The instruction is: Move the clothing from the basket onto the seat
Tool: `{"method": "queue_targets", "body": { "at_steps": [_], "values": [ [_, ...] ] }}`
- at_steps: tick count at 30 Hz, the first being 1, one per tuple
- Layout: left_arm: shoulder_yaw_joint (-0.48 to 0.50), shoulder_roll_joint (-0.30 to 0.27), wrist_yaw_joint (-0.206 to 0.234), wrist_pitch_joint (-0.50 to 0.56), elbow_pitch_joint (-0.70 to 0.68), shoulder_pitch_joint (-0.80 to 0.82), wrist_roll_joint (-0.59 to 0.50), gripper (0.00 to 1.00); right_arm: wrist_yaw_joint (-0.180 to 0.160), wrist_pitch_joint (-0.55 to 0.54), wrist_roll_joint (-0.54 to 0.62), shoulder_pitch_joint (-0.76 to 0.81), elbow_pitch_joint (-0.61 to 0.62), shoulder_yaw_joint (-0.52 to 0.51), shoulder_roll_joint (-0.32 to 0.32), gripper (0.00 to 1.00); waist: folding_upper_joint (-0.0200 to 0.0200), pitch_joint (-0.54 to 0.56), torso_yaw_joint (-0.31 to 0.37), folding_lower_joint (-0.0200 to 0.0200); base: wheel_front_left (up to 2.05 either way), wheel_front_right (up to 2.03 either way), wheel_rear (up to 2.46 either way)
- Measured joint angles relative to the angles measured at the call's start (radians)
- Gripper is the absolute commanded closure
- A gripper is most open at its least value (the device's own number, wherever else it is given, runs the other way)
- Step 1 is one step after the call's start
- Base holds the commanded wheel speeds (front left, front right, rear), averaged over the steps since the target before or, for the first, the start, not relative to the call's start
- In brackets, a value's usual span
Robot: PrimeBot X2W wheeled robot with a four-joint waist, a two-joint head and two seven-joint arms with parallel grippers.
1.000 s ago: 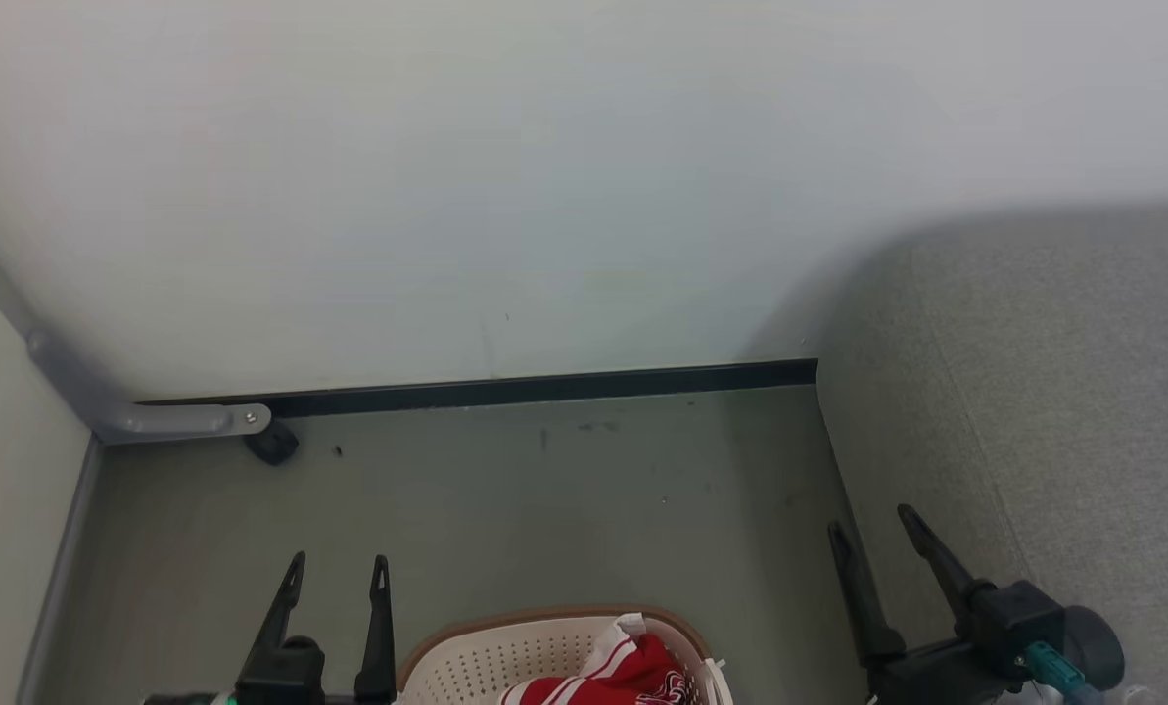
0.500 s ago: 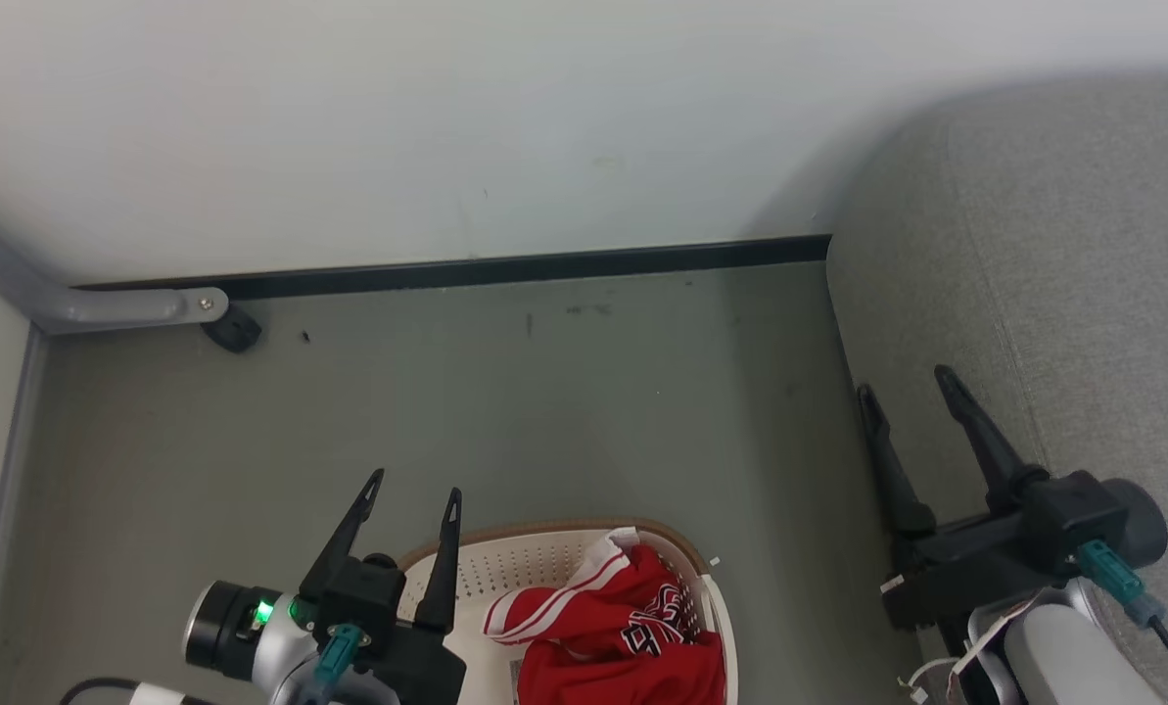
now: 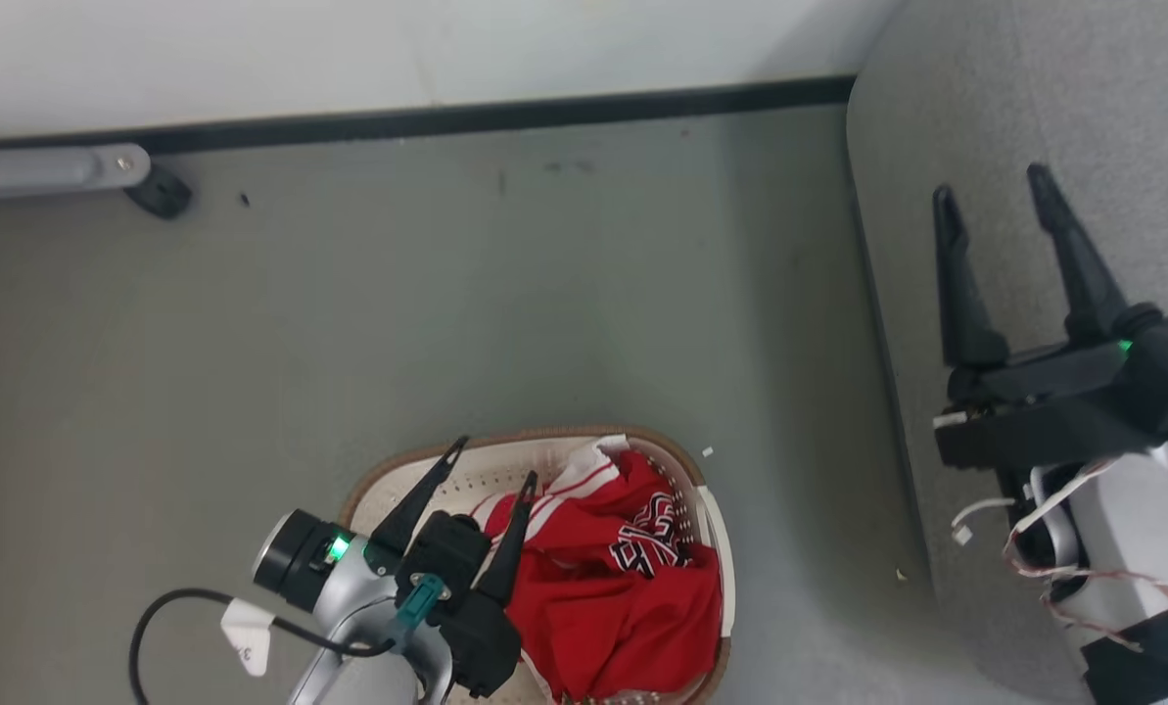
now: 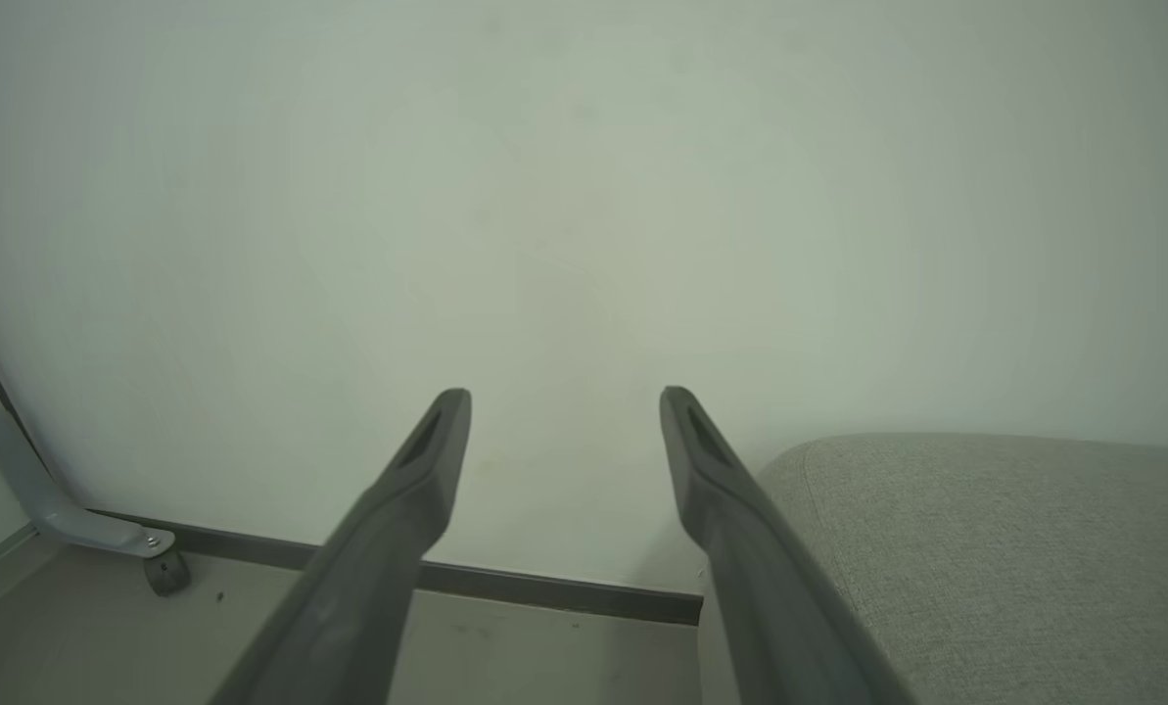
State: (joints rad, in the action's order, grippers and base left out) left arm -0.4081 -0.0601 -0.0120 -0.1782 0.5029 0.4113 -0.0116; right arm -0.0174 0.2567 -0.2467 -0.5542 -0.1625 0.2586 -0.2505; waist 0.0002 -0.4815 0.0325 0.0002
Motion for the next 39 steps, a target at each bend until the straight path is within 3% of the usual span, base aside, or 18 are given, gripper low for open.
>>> {"method": "queue_targets", "body": {
  "at_steps": [14,39],
  "values": [
    [-0.165,0.005,-0.084,-0.001,0.109,0.055,-0.063,0.00,0.018,0.000,0.010,-0.123,-0.022,-0.025,-0.016,0.00,0.0000,-0.163,-0.001,0.0000,0.00,0.00,0.00],
    [-0.369,0.007,-0.103,-0.008,0.175,0.143,-0.050,0.00,0.045,0.000,0.020,-0.241,-0.044,-0.003,0.033,0.00,-0.0001,-0.280,0.046,-0.0002,0.00,0.00,0.00]
  ]
}}
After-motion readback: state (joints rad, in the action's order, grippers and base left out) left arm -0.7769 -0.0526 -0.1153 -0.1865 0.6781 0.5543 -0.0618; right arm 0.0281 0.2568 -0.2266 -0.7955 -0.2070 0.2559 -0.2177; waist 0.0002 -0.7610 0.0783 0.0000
